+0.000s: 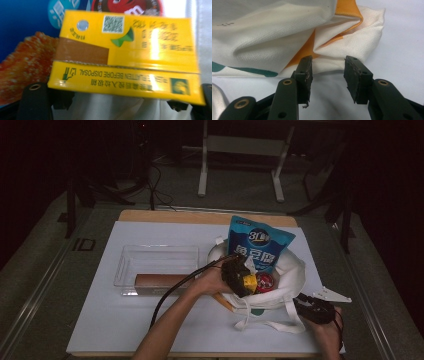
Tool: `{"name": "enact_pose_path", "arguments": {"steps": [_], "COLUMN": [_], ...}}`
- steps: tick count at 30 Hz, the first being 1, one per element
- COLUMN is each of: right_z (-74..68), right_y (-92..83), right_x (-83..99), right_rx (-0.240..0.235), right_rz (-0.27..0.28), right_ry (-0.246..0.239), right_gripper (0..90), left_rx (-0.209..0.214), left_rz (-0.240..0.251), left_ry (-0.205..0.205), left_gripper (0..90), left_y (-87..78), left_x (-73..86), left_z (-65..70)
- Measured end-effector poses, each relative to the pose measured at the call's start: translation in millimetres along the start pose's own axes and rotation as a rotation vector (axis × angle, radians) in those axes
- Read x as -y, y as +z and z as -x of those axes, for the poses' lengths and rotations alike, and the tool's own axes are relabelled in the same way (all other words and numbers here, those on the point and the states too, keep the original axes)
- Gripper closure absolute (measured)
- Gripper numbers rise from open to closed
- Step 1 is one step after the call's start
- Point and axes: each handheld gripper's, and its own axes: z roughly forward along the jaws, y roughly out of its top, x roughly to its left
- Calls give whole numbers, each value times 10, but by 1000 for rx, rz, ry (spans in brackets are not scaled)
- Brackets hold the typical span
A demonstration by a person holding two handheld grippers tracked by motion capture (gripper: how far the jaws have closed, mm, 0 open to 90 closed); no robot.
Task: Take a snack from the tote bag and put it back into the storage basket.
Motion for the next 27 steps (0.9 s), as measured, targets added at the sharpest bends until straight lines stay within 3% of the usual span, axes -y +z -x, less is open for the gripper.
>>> {"name": "enact_pose_path", "arguments": {"steps": [27], "right_z": [4], "right_y": [-6], "right_x": [1], "right_rx": [-3], "right_rz": [5], "right_ry": [0], "right_gripper": [579], "left_rx": [-9], "left_rz": [-4], "left_ry": [0], "left_gripper": [287], "left_y": [-74], "left_x": [-8], "left_z": [21]}}
